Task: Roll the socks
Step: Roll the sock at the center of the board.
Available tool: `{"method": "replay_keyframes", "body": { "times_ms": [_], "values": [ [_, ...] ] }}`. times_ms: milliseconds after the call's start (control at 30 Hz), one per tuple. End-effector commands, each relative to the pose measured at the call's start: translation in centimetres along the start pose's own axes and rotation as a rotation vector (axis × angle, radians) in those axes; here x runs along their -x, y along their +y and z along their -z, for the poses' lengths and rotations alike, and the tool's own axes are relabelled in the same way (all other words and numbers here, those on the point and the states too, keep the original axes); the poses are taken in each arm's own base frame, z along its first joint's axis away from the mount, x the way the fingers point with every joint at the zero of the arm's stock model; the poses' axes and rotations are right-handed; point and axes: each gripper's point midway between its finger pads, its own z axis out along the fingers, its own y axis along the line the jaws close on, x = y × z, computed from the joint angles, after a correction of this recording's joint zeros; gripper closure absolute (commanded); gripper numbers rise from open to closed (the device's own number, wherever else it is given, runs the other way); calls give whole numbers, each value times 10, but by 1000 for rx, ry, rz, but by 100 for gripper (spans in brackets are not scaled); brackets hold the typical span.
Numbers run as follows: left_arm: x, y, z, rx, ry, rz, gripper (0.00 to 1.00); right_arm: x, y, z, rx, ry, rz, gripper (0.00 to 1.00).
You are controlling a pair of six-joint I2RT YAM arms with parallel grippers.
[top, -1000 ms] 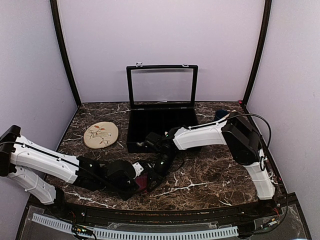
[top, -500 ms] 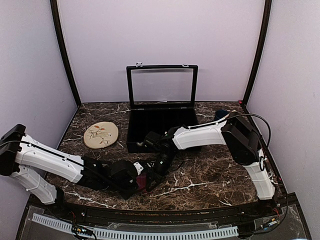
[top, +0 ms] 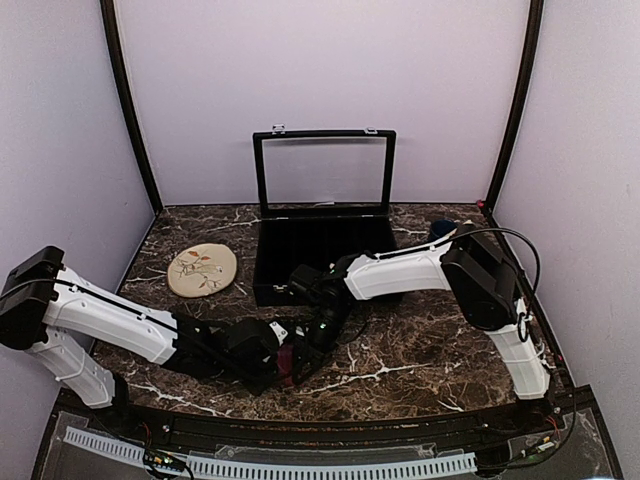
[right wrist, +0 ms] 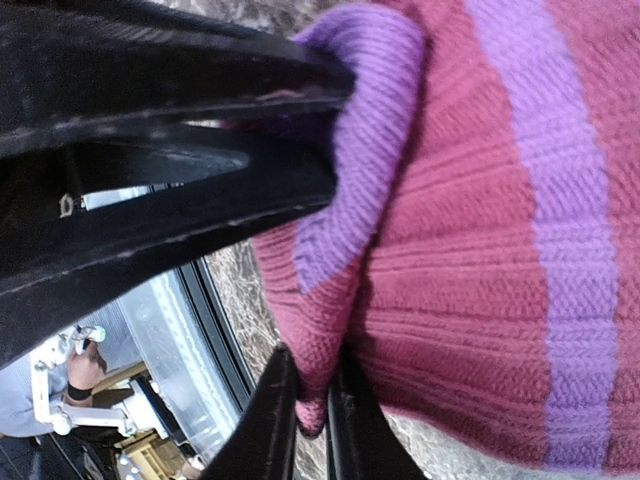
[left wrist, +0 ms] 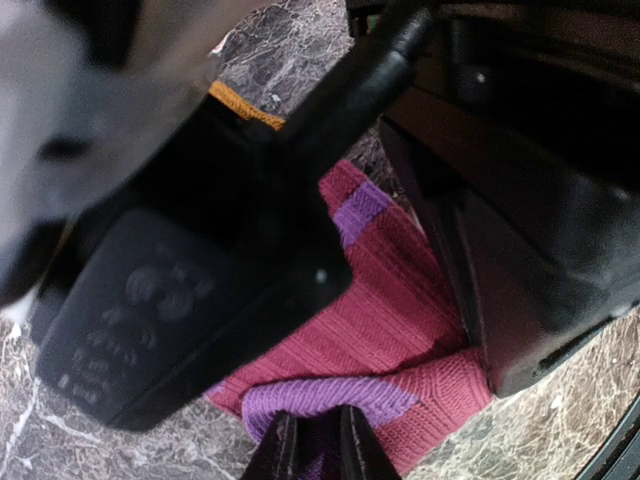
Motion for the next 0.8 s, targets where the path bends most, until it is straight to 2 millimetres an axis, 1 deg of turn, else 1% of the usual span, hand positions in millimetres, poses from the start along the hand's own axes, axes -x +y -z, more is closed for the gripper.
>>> {"method": "replay_keyframes", "body": {
  "times_ms": [0, 167, 233, 433, 767],
  "values": [
    [-16, 2, -6, -9, 51, 28, 85, 0, -11, -1, -25, 6, -31, 83],
    [-21, 3, -4, -15, 55, 51, 87, 4, -18, 5, -19, -27, -72, 73],
    [-24, 3, -4, -17, 60, 58, 87, 6, -20, 8, -6, -45, -85, 72],
    [-29, 4, -4, -18, 77, 67, 87, 9, -23, 16, 26, -96, -121, 70],
    [-32, 6, -5, -28, 89, 100, 88, 12, -26, 33, 50, -191, -153, 70]
  ]
}}
